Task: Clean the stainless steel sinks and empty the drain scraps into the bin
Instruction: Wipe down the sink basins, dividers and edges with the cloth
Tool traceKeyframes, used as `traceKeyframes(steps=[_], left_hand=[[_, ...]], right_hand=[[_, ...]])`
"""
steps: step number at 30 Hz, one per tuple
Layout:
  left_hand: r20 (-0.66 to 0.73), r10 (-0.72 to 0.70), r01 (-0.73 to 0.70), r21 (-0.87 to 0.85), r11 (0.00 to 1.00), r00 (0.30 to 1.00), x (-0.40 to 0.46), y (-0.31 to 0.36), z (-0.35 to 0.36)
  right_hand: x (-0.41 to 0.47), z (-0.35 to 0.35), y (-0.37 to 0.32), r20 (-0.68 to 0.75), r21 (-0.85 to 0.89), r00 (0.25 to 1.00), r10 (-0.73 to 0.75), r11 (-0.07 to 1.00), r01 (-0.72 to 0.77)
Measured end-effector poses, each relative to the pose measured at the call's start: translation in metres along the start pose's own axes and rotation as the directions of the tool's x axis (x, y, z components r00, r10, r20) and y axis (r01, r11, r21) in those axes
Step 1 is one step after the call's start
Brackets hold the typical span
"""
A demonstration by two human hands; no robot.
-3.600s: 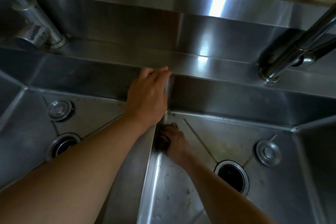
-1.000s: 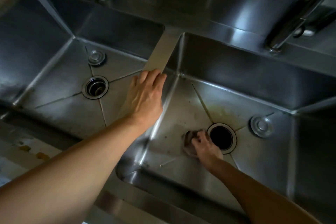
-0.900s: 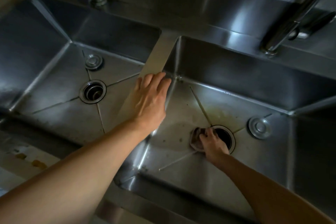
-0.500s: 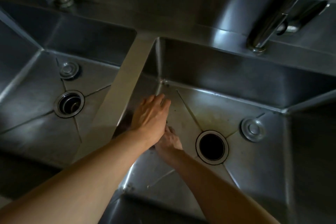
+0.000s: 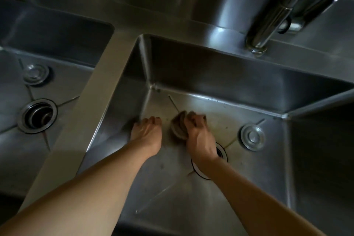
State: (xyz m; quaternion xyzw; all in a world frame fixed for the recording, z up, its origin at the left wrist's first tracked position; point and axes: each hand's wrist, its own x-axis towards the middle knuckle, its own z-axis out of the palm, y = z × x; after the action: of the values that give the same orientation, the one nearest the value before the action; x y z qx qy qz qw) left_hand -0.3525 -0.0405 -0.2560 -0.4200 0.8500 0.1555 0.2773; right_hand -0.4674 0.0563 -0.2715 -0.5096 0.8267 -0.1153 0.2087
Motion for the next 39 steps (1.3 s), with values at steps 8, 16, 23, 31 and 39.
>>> traceKeyframes(steps=[8, 16, 23, 31, 39], left_hand=[[0.096, -0.011, 0.008, 0.027, 1.000, 0.995, 0.016, -0.008, 0.013], [0.076, 0.019, -0.025, 0.081, 0.996, 0.997, 0.022, -0.005, 0.020], [0.128, -0.010, -0.003, 0.102, 0.995, 0.992, 0.016, 0.001, 0.017], [0.074, 0.172, -0.168, -0.058, 0.984, 0.982, 0.019, 0.055, 0.014], [0.116, 0.128, -0.135, 0.057, 0.989, 0.985, 0.030, 0.070, 0.025]], right_hand=[[0.113, 0.004, -0.007, 0.126, -0.341, 0.980, -0.155, 0.921, 0.189], [0.064, 0.020, 0.030, 0.305, -0.193, 0.932, -0.196, 0.945, 0.262], [-0.003, 0.008, 0.054, 0.356, -0.126, 0.922, -0.150, 0.970, 0.207], [0.043, -0.035, 0.114, -0.055, 0.111, 0.990, 0.128, 0.986, -0.121], [0.031, 0.006, 0.119, 0.019, -0.080, 0.999, 0.045, 0.996, -0.044]])
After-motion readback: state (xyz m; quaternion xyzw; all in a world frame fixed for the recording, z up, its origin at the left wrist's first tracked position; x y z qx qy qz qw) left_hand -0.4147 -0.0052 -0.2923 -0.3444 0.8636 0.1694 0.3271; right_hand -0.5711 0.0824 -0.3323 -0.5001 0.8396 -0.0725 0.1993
